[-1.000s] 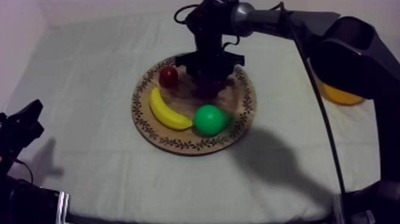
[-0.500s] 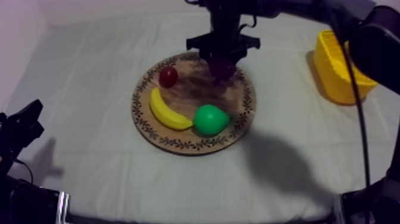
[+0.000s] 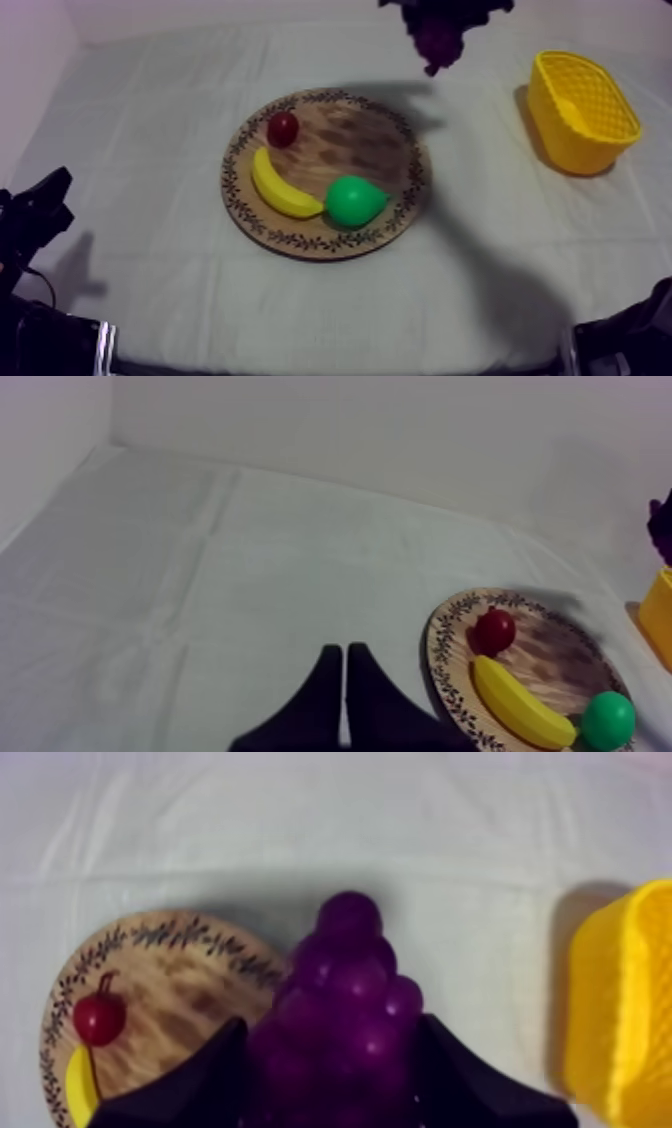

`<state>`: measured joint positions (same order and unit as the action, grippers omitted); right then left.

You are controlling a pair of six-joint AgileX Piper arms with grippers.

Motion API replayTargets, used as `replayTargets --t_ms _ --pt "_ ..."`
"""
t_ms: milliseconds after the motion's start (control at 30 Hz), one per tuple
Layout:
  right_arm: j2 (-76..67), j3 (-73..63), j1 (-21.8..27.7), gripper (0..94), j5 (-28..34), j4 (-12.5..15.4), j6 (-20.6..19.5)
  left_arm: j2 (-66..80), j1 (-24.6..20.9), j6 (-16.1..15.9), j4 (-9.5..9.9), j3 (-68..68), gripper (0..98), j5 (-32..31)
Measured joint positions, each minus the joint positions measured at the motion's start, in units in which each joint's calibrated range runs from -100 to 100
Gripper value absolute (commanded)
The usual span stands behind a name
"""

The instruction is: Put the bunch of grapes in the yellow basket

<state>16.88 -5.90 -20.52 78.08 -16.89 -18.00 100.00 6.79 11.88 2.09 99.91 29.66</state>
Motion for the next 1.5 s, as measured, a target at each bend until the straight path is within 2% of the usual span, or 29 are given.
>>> replayTargets --t_ms 400,733,1033,1300,1500 --pt "-9.6 2.8 8.7 24.0 -6.7 -2.2 5.7 0.0 0.0 0.0 0.00 0.0 0.1 0.0" --pt "-13.2 7.1 17.5 23.7 -15.7 -2.1 10.7 0.0 0.0 0.0 0.00 0.0 0.1 0.0" --pt "-13.6 12.8 24.7 23.7 -23.4 -0.7 14.4 0.0 0.0 0.0 0.00 0.0 0.1 0.0" --pt "-11.8 20.5 28.9 23.5 -31.3 0.1 16.3 0.0 0.0 0.0 0.00 0.0 0.1 0.0" --pt "-8.7 25.8 29.6 23.4 -35.9 0.3 16.7 0.0 0.0 0.0 0.00 0.0 0.1 0.0"
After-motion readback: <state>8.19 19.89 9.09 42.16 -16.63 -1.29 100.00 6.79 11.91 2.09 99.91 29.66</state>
